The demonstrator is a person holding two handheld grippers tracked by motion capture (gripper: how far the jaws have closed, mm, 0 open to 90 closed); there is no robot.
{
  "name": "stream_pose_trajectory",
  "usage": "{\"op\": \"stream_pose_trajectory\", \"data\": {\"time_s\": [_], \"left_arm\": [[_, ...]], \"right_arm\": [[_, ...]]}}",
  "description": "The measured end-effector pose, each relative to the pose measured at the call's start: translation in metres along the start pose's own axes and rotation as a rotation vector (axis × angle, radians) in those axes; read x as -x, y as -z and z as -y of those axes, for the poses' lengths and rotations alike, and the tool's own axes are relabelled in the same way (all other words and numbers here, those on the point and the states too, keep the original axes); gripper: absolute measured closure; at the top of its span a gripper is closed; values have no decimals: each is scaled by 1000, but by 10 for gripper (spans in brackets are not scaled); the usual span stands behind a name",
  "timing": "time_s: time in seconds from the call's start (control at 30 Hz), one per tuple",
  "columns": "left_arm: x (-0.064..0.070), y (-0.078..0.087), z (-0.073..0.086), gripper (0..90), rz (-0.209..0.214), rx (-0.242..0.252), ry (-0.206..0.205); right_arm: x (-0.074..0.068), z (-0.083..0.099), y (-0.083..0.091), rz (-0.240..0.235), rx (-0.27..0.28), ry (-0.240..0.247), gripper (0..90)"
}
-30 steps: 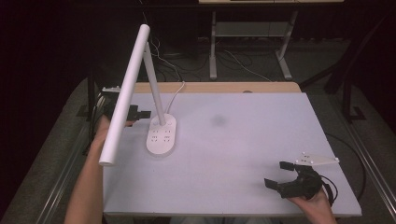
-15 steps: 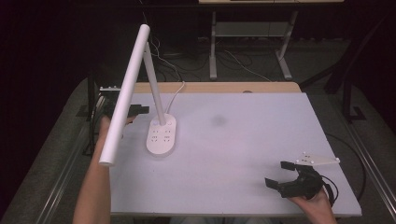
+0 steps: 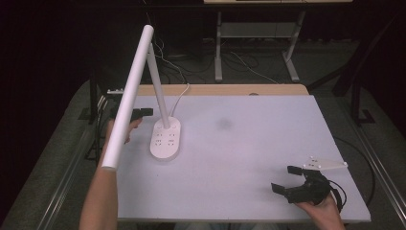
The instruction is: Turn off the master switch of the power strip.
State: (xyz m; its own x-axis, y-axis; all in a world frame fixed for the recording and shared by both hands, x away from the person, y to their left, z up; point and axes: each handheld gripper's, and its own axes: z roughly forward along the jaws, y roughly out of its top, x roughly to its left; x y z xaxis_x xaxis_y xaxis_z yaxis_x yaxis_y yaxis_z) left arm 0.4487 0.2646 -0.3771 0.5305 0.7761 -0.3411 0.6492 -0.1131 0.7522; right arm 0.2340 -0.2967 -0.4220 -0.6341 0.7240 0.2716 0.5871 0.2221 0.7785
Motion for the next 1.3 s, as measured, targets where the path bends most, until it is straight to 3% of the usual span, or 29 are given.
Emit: {"op": "stream_pose_trajectory", "data": {"time_s": [0.33,1.03,1.3], "left_arm": [[5,-14,4,900,-24,-67,-32],[3,-27,14,900,-56,-101,-10],[4,-32,17,900,-45,-114,-12]], "right_arm": [[0,0,0,-1,-1,-1,1],[0,0,-1,-3,-12,5,1],[1,0,-1,-1,-14,5,1]]}}
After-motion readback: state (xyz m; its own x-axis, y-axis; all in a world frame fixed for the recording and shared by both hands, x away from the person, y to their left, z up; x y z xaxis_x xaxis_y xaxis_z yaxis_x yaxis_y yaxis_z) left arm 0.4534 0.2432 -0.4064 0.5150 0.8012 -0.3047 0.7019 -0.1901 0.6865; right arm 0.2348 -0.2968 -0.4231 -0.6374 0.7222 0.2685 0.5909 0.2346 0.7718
